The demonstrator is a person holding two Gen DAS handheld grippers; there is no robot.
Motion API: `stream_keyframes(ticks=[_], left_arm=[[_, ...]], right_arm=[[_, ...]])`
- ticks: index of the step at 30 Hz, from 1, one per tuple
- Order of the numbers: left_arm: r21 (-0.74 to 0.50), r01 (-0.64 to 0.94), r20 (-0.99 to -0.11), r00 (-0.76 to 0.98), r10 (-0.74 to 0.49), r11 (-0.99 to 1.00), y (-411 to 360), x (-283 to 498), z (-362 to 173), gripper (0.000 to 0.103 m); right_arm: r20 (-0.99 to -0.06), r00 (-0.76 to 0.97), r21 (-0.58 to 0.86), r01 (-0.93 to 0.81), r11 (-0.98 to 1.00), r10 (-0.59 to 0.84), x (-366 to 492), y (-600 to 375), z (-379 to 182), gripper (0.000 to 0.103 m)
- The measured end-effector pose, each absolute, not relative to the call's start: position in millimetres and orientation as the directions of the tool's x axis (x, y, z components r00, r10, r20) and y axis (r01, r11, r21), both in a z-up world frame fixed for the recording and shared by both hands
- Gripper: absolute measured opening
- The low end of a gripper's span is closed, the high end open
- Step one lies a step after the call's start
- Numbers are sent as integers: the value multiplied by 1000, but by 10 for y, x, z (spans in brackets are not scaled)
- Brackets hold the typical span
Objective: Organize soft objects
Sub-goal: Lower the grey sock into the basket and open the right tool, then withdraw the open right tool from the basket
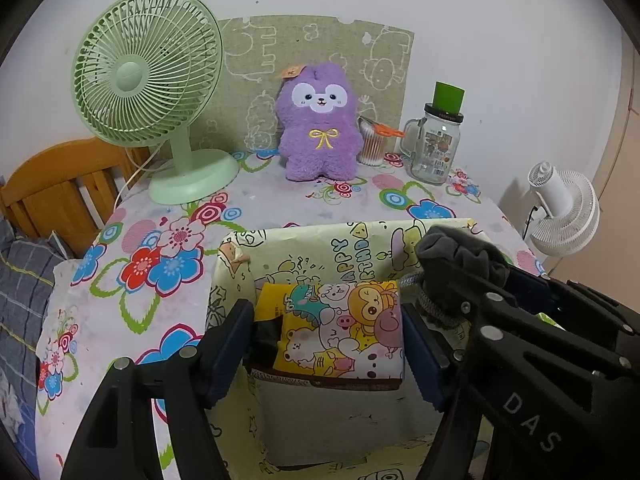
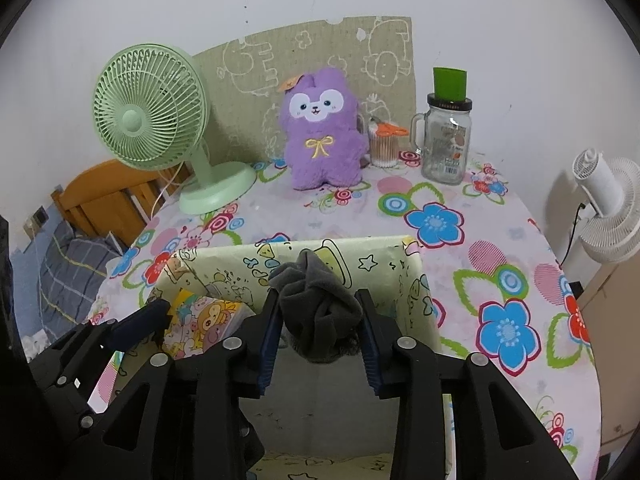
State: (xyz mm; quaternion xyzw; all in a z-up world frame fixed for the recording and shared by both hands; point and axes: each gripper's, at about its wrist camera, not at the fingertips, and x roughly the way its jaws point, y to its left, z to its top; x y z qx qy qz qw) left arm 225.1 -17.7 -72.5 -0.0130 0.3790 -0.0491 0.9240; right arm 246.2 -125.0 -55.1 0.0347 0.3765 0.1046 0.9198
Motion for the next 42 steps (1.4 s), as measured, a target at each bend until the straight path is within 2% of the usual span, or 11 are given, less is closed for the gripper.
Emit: stream_keyframes(ticks=[2, 5, 6, 19, 25, 30, 32, 42], left_arm=[[-61, 81, -699, 708, -100, 995, -175, 2254, -725, 76], [-70, 84, -695, 711, -109, 994, -162, 2250, -714, 76], [-72, 79, -694, 712, -107, 994, -148, 2255, -712, 76], [-50, 49, -678, 732, -70, 998, -125, 2127, -580, 76], [-71, 31, -673, 737, -71, 997, -93, 2007, -490, 79], [-71, 41, -649, 757, -77, 997, -100, 1869, -409, 90], [-72, 47, -640, 764, -82, 996, -107, 1808, -377, 91], [-61, 63, -616, 783, -87, 996, -165, 1572, -285, 94]], right_arm=[[-684, 695, 147, -167, 975, 222, 2461, -1253, -553, 59], [-676, 700, 152, -175, 973, 231, 2440, -1258, -535, 78], [-674, 702, 152, -176, 973, 232, 2432, -1261, -526, 80], [-659, 719, 134, -173, 976, 218, 2315, -1273, -410, 81], [-638, 740, 134, -167, 977, 214, 2168, -1307, -304, 88], [-616, 761, 125, -158, 980, 201, 2013, -1334, -206, 93], [-606, 771, 119, -157, 980, 197, 1956, -1346, -173, 97], [-581, 794, 97, -149, 984, 178, 1683, -1398, -66, 101]])
